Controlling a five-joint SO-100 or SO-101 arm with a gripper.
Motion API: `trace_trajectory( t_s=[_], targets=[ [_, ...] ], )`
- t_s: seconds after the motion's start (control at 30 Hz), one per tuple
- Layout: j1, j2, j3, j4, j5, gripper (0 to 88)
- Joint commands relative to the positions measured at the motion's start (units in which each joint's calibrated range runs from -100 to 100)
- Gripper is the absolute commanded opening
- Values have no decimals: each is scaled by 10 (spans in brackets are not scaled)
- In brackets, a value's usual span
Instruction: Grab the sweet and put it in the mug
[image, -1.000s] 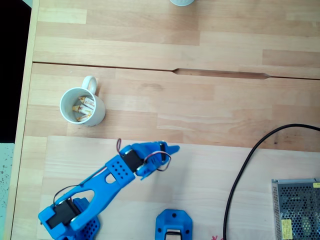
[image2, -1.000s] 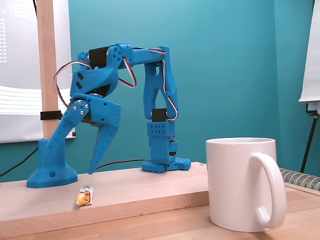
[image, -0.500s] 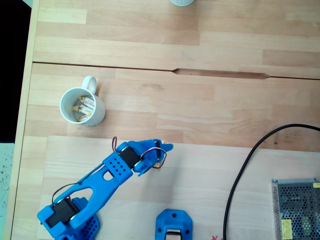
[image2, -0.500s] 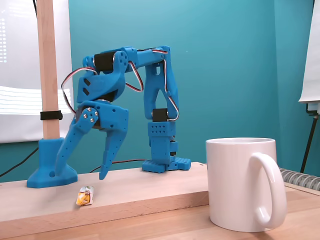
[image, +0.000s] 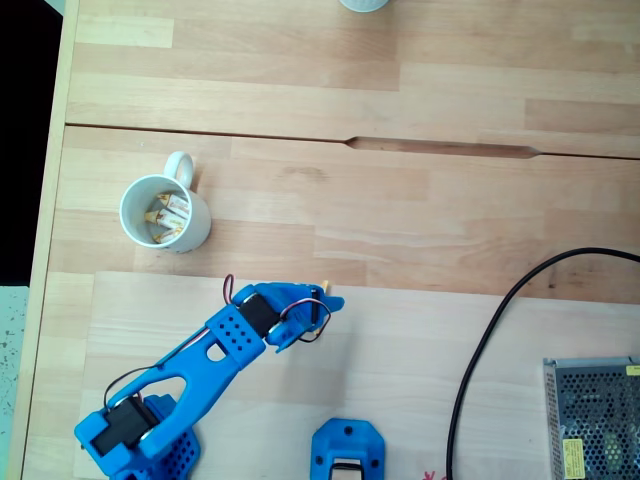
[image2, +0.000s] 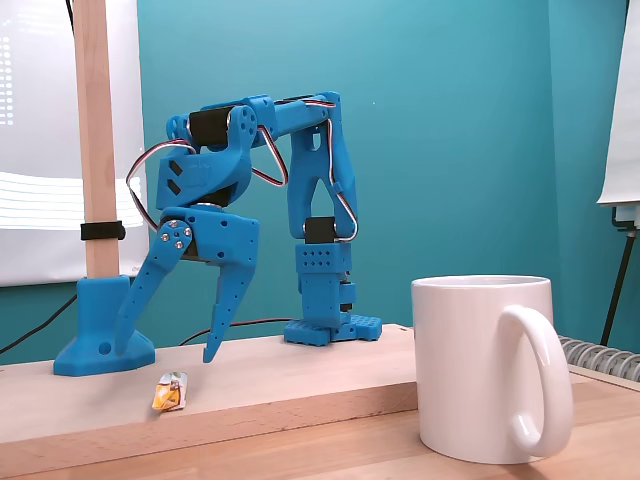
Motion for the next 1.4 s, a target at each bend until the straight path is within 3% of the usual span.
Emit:
trace_trajectory(
  t_s=[0.0, 0.63, 1.37],
  targets=[
    [28, -19, -31, 2, -14, 297],
    [50, -17, -31, 2, -18, 296],
    [16, -11, -30, 1, -17, 296]
  ],
)
